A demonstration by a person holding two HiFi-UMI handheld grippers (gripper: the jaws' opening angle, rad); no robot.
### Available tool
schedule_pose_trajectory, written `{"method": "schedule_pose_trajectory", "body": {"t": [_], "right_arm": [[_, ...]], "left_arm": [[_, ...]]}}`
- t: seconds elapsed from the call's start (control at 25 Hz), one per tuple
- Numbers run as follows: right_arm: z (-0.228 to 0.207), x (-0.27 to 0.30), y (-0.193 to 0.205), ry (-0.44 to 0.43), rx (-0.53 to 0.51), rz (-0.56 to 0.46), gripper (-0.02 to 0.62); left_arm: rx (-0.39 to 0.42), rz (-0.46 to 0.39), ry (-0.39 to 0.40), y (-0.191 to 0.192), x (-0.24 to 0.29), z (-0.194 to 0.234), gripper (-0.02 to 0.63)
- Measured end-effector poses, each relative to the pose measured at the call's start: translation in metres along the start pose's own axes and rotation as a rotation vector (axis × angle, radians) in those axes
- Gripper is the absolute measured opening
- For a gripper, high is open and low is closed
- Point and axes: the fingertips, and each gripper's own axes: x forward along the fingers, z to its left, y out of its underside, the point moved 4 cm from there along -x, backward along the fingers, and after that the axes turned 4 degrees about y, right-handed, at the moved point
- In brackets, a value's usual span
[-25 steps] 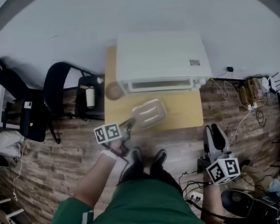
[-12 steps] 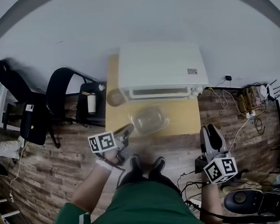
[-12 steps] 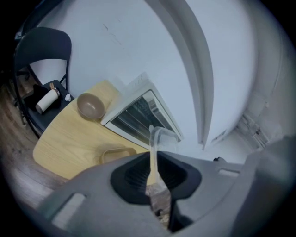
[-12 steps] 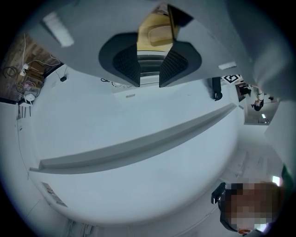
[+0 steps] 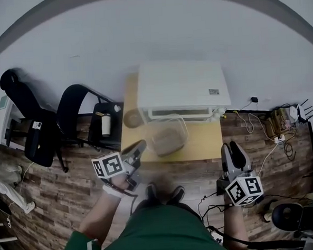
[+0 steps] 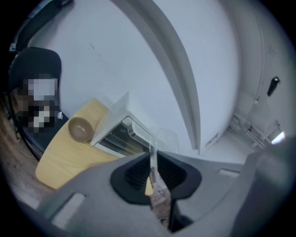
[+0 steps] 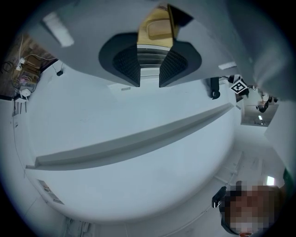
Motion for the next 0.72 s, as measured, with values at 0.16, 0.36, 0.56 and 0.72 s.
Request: {"method": "schedule_pose_trajectory", "body": {"t": [0.16,0.36,0.56,0.72], "right_arm": [[0.004,0.002,-0.009,-0.012,-0.022,-0.024,0.127],[0.009,0.001,-0.025,-0.011,-0.054,-0.049,0.126],[0.013,-0.002,-0.035,0.018,-0.110,-0.057,0.086],[0.015,-0.006,-0.042,0.024,-0.155,-0.081,0.048]], "left_arm": [[0.026,-0.036,0.020,-0.016,-0.007,-0.014,0.043],[0.060,-0.080,0.037,-0.037,-0.014,-0.033,0.043],[0.110,-0.141,0.049,-0.058,-0.024,-0.051,0.043],[0.130,-0.181,0.053,-0.069,-0.033,-0.058,0.043]]}}
